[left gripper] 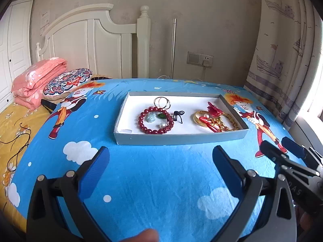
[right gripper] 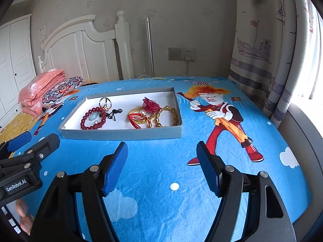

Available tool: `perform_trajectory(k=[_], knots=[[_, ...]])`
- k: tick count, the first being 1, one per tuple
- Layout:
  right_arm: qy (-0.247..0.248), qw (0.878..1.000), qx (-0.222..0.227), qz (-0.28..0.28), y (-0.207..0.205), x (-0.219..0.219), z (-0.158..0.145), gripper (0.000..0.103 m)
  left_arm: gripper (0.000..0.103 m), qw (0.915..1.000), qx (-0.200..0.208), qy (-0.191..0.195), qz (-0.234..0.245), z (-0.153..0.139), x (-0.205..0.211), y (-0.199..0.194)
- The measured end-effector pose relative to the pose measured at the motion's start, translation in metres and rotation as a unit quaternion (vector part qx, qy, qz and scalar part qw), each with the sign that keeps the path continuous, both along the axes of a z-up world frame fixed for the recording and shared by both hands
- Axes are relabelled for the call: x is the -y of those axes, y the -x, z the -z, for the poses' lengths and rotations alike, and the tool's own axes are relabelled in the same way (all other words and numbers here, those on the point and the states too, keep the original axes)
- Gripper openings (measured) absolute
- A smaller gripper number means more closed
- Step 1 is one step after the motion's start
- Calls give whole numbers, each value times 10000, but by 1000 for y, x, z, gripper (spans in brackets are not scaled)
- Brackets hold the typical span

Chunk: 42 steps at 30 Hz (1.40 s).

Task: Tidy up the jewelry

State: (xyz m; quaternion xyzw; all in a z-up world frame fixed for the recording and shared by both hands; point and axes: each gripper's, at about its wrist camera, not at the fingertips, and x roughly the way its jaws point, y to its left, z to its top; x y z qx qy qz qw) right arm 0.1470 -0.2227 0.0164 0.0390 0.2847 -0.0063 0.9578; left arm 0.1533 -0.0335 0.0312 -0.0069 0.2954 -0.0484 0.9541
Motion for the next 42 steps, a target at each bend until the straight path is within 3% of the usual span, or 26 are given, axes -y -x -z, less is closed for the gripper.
perform_trajectory(k=[42], knots=[[-36,10000,32,-15,2,5,-1,67,99,10000,11,-34,50,1,2,0]])
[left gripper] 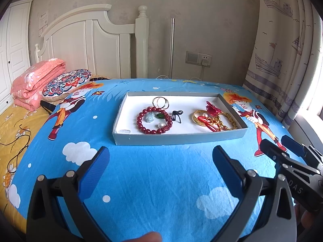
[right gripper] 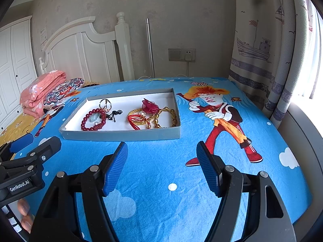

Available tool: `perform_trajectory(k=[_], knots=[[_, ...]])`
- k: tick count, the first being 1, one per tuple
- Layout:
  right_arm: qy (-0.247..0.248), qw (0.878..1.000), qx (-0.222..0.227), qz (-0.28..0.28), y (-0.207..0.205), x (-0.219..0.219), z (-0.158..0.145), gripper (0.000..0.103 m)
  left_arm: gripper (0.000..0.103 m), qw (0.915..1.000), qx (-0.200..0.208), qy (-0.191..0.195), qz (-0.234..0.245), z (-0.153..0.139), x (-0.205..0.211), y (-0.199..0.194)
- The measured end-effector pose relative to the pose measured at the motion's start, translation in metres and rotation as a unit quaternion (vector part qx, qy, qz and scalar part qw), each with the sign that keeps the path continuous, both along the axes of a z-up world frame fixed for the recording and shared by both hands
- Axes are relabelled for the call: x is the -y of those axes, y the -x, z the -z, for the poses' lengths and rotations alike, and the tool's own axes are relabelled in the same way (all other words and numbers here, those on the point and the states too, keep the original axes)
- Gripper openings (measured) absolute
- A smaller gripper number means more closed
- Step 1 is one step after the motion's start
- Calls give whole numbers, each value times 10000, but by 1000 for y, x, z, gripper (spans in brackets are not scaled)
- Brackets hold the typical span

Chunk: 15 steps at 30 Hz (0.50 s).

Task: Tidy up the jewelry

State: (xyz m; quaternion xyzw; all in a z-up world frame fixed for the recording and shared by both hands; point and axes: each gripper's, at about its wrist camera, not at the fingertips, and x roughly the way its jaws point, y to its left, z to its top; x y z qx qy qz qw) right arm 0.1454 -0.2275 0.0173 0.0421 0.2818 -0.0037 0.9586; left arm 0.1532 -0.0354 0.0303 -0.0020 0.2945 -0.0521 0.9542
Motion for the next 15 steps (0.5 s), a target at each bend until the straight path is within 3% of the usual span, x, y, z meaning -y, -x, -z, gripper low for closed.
perform_trajectory(k=[15], knots=[[-4,10000,-3,-3,0,0,0,67,99,9998,53,-115,-131,4,1,0]])
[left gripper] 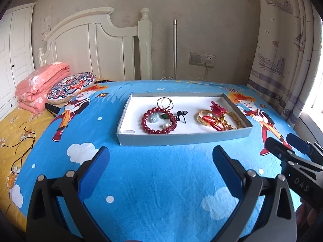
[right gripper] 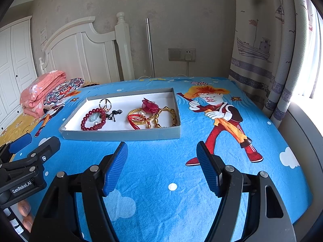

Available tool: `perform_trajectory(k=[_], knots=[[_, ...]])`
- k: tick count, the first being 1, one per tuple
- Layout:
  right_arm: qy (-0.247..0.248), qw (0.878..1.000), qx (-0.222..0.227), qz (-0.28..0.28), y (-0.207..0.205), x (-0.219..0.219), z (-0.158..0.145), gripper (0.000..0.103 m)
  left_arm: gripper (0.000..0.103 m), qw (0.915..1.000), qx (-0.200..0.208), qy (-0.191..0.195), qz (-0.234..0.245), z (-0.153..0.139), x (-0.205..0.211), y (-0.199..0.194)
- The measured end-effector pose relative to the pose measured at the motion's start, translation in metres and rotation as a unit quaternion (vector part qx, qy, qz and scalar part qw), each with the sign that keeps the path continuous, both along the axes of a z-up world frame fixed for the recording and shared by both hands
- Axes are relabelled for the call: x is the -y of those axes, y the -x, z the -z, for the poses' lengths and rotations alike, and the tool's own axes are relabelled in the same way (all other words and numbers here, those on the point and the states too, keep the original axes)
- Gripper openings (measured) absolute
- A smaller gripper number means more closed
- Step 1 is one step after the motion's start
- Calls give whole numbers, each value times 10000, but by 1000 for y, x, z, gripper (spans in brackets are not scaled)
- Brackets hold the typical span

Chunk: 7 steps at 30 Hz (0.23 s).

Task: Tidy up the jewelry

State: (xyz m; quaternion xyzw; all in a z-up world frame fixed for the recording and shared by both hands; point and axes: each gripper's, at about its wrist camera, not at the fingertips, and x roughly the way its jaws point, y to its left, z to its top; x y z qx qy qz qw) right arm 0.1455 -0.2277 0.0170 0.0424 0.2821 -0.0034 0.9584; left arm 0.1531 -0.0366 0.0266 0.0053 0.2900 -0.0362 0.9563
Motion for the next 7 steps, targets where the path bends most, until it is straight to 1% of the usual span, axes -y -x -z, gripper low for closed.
perform_trajectory(k=[2,4,7], knots=[[6,10000,-3,1,0,0,0,67,99,10000,-11,22,-55,0,-1,-1],[-5,10000,-6,2,0,0,0,67,99,10000,17,-62,-63,-1,0,-1],[0,10000,-7,-1,-1,-1,1,67,99,10000,23,-10,-12,-3,0,0]])
